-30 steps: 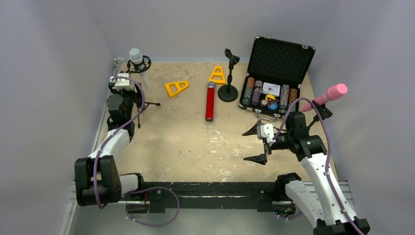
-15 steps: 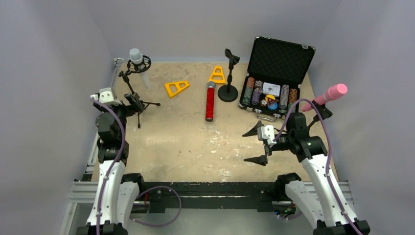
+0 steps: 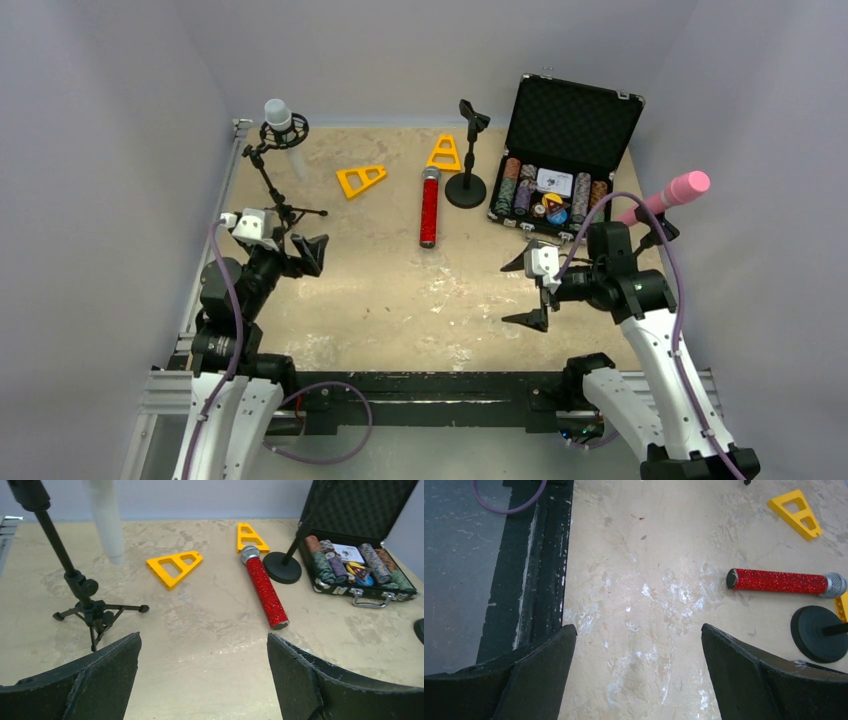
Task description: Attach the microphones to the stand
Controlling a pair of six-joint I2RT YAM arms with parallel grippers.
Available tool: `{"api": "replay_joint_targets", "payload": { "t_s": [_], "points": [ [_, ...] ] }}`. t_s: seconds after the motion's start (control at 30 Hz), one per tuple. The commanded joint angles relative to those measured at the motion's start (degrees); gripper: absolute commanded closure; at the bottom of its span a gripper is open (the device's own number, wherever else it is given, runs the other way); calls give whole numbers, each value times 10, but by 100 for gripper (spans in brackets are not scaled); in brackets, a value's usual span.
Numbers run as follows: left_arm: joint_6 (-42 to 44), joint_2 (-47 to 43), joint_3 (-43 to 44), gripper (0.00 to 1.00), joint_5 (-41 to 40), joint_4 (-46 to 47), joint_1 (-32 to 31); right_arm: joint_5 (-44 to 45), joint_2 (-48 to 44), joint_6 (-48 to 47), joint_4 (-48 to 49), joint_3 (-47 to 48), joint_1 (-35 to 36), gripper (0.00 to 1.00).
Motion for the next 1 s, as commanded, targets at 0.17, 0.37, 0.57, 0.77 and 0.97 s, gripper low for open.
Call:
{"api": "replay_joint_targets", "payload": {
  "t_s": [0.17,0.37,0.57,0.77,0.97],
  "points": [
    [-18,-49,-12,1,84,-14,-24,61,42,38,-35,108,0,1],
    [-26,-39,-14,1,106,-7,-30,89,83,64,-34,151,0,1],
    [-33,-43,-18,1,120,1,-30,118,107,149,23,169,0,1],
    [-39,-42,-21,1,131,7,-30,144,127,175,35,187,-1,1],
    [-40,-43,-21,1,134,7,-30,167,144,185,37,216,0,1]
  ]
}}
